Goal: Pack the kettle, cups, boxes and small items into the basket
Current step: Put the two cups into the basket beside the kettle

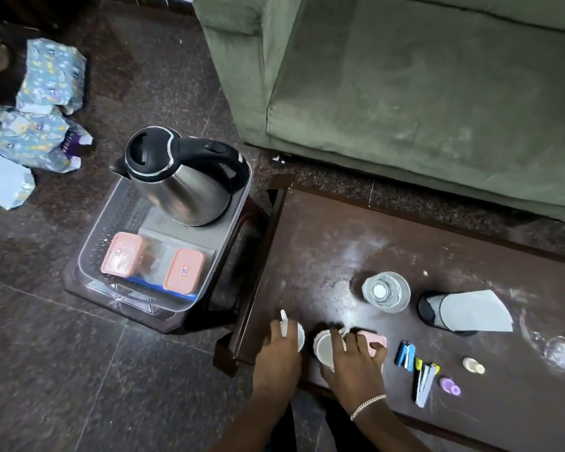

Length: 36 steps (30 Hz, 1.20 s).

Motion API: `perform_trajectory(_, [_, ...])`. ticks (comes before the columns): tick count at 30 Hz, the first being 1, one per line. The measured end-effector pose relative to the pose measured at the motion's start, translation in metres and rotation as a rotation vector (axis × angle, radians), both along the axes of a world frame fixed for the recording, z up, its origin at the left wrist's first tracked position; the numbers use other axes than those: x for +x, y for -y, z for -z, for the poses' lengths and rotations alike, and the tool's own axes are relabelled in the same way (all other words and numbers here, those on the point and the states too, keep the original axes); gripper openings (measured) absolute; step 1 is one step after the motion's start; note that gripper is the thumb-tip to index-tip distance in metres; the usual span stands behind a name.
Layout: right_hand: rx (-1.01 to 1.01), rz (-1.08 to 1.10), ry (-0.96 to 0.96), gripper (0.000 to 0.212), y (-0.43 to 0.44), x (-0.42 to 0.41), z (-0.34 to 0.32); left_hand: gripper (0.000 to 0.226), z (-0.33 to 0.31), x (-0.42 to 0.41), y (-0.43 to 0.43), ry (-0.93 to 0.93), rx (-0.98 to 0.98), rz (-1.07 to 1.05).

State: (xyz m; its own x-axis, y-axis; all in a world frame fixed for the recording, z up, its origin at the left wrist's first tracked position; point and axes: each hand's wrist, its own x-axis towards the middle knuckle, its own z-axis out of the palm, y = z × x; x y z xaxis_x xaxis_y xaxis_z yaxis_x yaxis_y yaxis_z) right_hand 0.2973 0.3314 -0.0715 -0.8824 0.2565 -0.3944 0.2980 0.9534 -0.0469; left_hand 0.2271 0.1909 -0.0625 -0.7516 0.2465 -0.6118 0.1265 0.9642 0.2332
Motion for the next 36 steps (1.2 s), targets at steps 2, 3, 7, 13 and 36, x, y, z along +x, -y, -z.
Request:
perform_trajectory(2, [-0.013, 0.015, -0.059, 0.071, 0.000, -0.004, -0.008, 0.058, -0.013, -0.007, 0.003, 0.006, 0.041, -0.019])
perform_trajectory(3, [-0.026, 0.026, -0.101, 0.069, 0.001, -0.008, -0.014, 0.060, -0.023, -0.011, 0.007, -0.005, 0.070, -0.040])
perform_trajectory(7, [-0.091, 0.041, -0.337, 0.070, 0.011, -0.044, -0.053, 0.062, -0.078, -0.034, 0.038, -0.163, 0.289, -0.162])
perform_trajectory(13, [-0.215, 0.028, -0.583, 0.071, 0.054, -0.137, -0.106, 0.066, -0.141, -0.114, 0.121, -0.511, 0.462, -0.334])
perform_trajectory(36, [-0.094, -0.094, -0.282, 0.066, 0.159, -0.272, -0.060, 0.072, -0.073, -0.300, 0.229, -0.404, 0.143, -0.111])
